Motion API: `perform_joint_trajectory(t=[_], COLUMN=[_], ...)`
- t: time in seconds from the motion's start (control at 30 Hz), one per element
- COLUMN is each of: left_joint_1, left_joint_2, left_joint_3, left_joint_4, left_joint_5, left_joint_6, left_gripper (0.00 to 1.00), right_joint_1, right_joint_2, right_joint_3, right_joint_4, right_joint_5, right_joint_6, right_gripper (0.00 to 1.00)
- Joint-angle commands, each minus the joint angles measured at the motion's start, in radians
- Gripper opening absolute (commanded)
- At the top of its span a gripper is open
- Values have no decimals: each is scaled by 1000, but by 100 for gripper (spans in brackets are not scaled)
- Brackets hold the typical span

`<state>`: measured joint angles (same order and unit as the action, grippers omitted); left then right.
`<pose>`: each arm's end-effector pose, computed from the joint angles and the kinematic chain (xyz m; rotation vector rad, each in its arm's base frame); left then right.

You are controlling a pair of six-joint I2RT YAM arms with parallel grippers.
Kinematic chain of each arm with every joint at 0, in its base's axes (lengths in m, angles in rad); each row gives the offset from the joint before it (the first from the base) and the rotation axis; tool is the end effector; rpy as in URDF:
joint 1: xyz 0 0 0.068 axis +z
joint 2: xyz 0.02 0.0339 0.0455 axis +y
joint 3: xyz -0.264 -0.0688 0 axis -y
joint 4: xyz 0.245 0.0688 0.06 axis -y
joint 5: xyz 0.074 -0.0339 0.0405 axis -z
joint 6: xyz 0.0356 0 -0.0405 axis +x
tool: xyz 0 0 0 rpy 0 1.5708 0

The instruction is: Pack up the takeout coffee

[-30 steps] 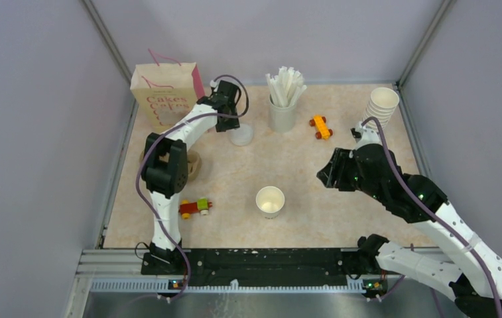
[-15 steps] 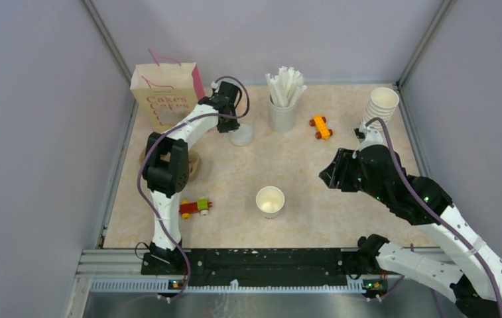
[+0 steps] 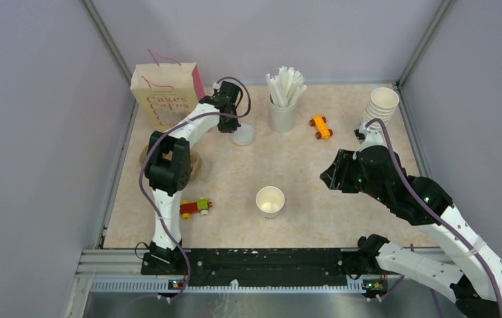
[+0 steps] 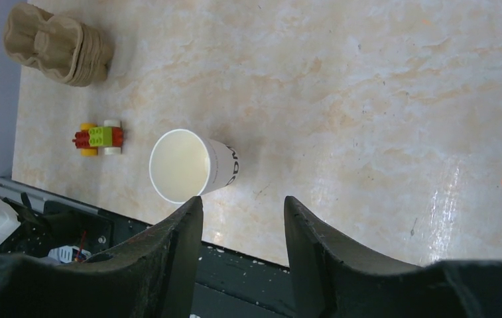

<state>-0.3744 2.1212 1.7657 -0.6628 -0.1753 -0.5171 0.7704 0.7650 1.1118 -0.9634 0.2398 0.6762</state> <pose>0.4359 -0.1646 0.2167 -0.2469 2.5567 -0.1103 0.0979 0.0832 0.3732 0.0336 2.2227 0.5587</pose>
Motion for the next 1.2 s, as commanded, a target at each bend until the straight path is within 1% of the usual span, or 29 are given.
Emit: perform_joint_trajectory(t=[0.0,0.03,0.17,0.6,0.97,1.1,1.17], left_joint_1=[5,5,5,7,7,6,7], left_joint_2=[-3,-6,-21,-69,-170,-204,-225], left_joint_3=[57,60,64,77,51,48,45], left_joint_4=[-4,-6,-15,-44,-40,-45,-47], left_joint_5=[20,25,32,77,114,136,196], left_joint_6=[24,26,27,47,65,76,88], left_gripper=[8,5,0,0,0,0,0], right_joint_1=[10,9,9,9,9,10,9], right_joint_2=[-10,-11,-7,-11,-31,-41,-62], right_joint_3=[25,26,24,-2,-33,-58,-102], right_joint_4=[-1,1,9,41,154,227,310], right_joint_5=[20,21,18,-4,-37,-57,-84], right_joint_6=[-8,-8,-8,-7,-24,-86,-149], right_gripper=[48,48,48,48,48,48,50])
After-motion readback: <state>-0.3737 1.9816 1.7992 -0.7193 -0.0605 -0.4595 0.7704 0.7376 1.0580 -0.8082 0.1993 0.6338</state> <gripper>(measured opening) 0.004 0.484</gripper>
